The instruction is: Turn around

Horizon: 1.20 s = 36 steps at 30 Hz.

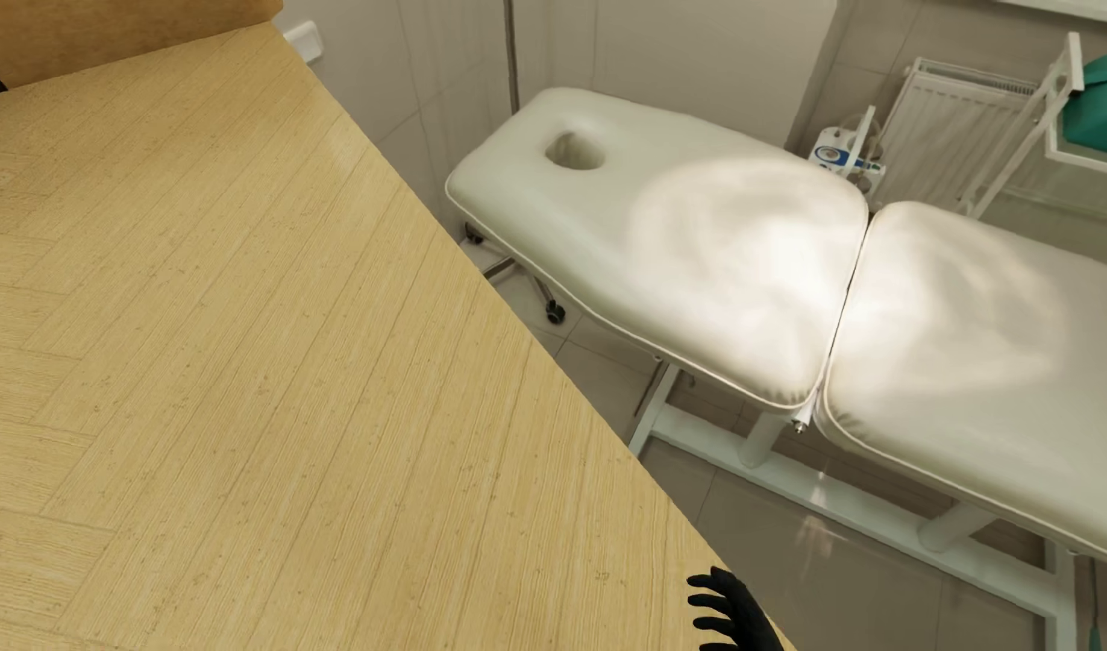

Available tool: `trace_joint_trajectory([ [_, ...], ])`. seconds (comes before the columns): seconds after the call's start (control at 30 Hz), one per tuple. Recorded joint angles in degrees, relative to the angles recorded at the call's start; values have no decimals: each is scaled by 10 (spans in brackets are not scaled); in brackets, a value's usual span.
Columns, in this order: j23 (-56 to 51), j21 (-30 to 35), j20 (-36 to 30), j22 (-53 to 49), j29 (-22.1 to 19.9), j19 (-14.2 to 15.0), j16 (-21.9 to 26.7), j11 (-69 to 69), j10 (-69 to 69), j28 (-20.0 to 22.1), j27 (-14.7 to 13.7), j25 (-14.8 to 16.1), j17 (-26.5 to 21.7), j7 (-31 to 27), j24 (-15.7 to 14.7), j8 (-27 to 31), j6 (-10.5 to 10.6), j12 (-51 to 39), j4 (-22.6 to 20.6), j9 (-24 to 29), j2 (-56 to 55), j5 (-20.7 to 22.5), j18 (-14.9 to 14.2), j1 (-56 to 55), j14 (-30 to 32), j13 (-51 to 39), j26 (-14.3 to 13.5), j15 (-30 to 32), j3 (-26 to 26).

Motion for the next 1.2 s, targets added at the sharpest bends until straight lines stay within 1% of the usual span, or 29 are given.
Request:
trace_joint_trajectory([
  [0.03,16,-20,-10,-12,10,-42,-2,-37,-11,16,4,-6,-15,-15,-2,9,-7,-14,-10,-2,10,-3,3,6,5,17,-10,-26,-1],
  [0.07,26,-22,-24,-31,18,133,-13,-87,9,36,18,-11,-26,-14,0,0,-12,-24,-10,-4,42,-23,-3,-3,14,28,-22,-28,-8],
  [0.1,28,-4,-35,-34,16,151,-35,-98,37,51,35,-15,-25,2,3,-14,-9,-26,2,-8,51,-25,-14,-21,26,20,-30,-28,-11],
  [0.13,13,3,-32,-35,12,151,-46,-103,54,56,48,-22,-10,21,3,-26,-9,-19,12,-8,62,-30,-25,-31,39,14,-29,-33,-18],
  [0.2,7,28,2,-20,-4,149,-31,-58,29,35,51,-32,0,64,5,-50,5,-23,49,1,63,-35,-43,-42,12,-11,-13,-26,-9],
  [0.23,-9,29,12,2,-11,132,-8,29,29,25,52,-31,14,51,8,-41,7,-16,42,10,29,-38,-8,-34,10,-22,-20,19,-12],
  [0.27,-9,35,6,22,-11,71,7,104,19,24,48,-29,14,32,9,-11,1,-9,28,4,-15,-27,-8,-33,15,-18,-30,96,-12],
  [0.3,-10,-1,-3,8,7,14,9,102,6,30,44,-27,0,9,11,8,-6,-3,17,1,-32,-11,-3,-25,21,-1,-30,85,-3],
  [0.33,-11,-27,-16,-5,26,-21,4,59,-4,36,43,-27,-17,-8,13,17,-18,-3,5,-2,-47,-4,-5,-19,24,13,-24,27,1],
  [0.37,7,-54,-29,-16,41,-23,-9,-46,1,42,38,-29,-19,-19,17,19,-37,-9,-11,-1,-44,-13,-8,-16,25,26,-11,-29,0],
  [0.4,20,-36,-32,-29,44,140,-34,-78,27,41,43,-31,-31,-12,18,25,-39,-6,-5,-2,-17,-17,-15,-23,23,22,2,26,-6],
  [0.47,1,-21,-39,-40,29,149,-44,-93,54,14,48,-31,-11,12,13,-6,-24,-30,22,-13,6,-20,-31,-37,34,38,35,22,-5],
  [0.53,-12,10,0,-16,2,150,-30,-95,24,-19,51,-27,14,34,11,-39,-5,-23,45,-16,26,-30,-43,-23,2,-1,6,8,-15],
  [0.57,-7,20,-7,-20,-10,156,-22,-92,25,-24,43,-27,13,22,11,-43,0,-14,36,-13,34,-36,-6,-24,1,-21,-3,-2,-9],
  [0.63,-10,15,4,2,-13,123,-3,-32,18,-10,22,-31,15,2,8,-12,-3,2,17,-3,21,-37,-9,-13,3,-32,-16,7,7],
  [0.67,2,3,-4,-2,-4,29,3,-6,5,5,9,-38,4,-9,9,5,-11,6,7,-5,10,-29,-10,-9,9,-19,-6,9,12],
  [0.7,5,-21,-16,-10,8,-20,-7,-49,-4,24,3,-43,-3,-20,10,7,-18,2,1,-10,23,-28,-12,-9,13,5,4,-27,10],
  [0.73,13,-30,-26,-22,17,111,-22,-93,-1,41,2,-43,-9,-20,10,6,-18,0,6,-14,49,-31,-16,-13,14,23,10,-31,6],
  [0.77,1,-21,-36,-31,20,165,-27,-105,0,52,10,-40,-9,-12,7,-2,-17,-4,14,-12,62,-33,-18,-12,9,29,15,-31,5],
  [0.8,2,0,-19,-38,13,165,-44,-115,9,52,16,-41,-6,14,2,-22,-10,-5,31,-10,75,-35,-16,-21,12,18,18,-33,-6],
  [0.87,-7,17,15,-21,-8,156,-32,-73,17,32,31,-37,4,35,-11,-34,6,-12,48,8,75,-35,-14,-19,2,-27,7,-23,-8],
  [0.9,-17,23,14,-7,-16,141,-7,9,20,21,36,-31,12,25,-12,-24,7,-11,42,12,36,-38,-13,-17,0,-28,-5,24,-7],
  [0.93,-11,25,12,1,-13,88,10,80,16,14,39,-27,8,8,-8,-7,4,-6,32,8,-2,-33,-11,-17,1,-20,-19,87,-11],
  [0.97,-5,4,16,22,4,11,9,119,-3,15,43,-29,4,-6,3,9,-5,2,22,2,-27,-16,-11,-4,7,-4,-39,108,-17],
  [1.03,-14,-40,-27,-20,43,-32,-15,21,-11,25,54,-52,-13,-25,24,8,-33,-19,3,0,-36,6,-16,5,12,29,-5,-28,-31],
  [1.07,9,-31,-43,-23,52,71,-31,-47,-8,28,53,-60,-26,-20,33,18,-46,-30,4,-12,-21,7,-18,0,0,43,4,-24,-41],
  [1.1,30,-23,-43,-24,52,129,-39,-58,8,23,54,-58,-27,-21,36,14,-48,-29,3,-14,-5,2,-21,-2,4,40,8,-12,-32],
  [1.17,9,-7,-8,-45,34,127,-37,-78,50,-4,54,-50,-25,32,29,-26,-28,-22,43,-11,28,-7,-46,-28,31,24,21,-20,-22],
  [1.2,9,0,-1,-33,21,128,-27,-79,39,-21,46,-43,-24,46,22,-41,-15,-12,50,-11,40,-15,-58,-32,25,1,10,-27,-11],
])
